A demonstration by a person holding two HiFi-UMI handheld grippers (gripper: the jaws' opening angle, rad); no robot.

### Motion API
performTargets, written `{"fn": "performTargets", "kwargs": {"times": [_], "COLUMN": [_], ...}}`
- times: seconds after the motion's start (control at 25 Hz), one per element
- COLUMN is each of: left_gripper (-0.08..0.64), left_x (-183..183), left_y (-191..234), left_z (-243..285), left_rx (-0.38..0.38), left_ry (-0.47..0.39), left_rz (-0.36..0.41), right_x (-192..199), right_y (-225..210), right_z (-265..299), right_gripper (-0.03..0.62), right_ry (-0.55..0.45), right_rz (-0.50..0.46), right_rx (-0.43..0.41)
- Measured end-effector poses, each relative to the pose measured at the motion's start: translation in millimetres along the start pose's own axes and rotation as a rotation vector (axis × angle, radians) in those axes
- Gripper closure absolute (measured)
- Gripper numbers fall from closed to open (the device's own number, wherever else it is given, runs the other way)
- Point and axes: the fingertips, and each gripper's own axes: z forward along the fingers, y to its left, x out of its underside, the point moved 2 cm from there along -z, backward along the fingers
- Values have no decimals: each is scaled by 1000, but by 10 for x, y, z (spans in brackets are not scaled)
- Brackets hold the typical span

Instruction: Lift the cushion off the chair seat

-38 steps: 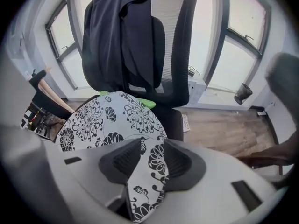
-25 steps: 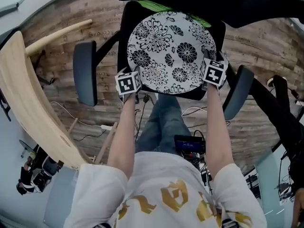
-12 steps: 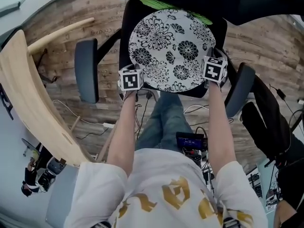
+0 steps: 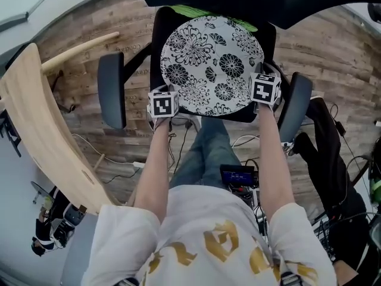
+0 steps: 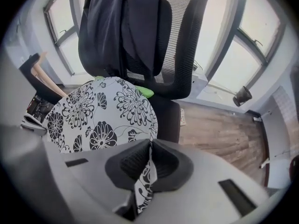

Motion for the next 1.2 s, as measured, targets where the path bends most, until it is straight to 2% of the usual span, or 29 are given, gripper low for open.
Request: {"fn": "performTargets", "kwargs": {"times": [0.12, 0.2, 0.24, 0.36, 0.44, 0.6, 0.72, 1.04, 1.2], "left_gripper": [541, 541, 541, 541, 541, 543, 543, 543, 543], "left_x": [-63, -109, -68, 303, 282, 73, -6, -42, -63], "left_y": [-17, -11, -33, -262, -292, -240, -245, -174, -197], "left_z": [-45, 90, 198, 476, 590, 434, 239, -66, -212], "left_rx": [6, 5, 1, -25, -26, -6, 3, -8, -11], "left_ry": [-13, -19, -9, 64, 70, 10, -20, -61, -91], "left_rz": [5, -13, -43, -209, -258, -275, -259, -267, -276], "right_x": [-13, 30, 70, 179, 102, 4, -10, 13, -21], "right_y": [-1, 26, 48, 110, 136, 161, 132, 126, 91], "right_z": [-53, 134, 304, 828, 998, 803, 602, 273, 106], "right_gripper": [572, 572, 572, 572, 574, 574, 574, 574, 574], "right_ry": [-15, -3, 17, 101, 106, 66, 55, 60, 30], "right_rz": [30, 17, -12, -144, -169, -151, -157, -124, -62], "right_rx": [-7, -27, -50, -159, -187, -184, -182, -219, -236]}}
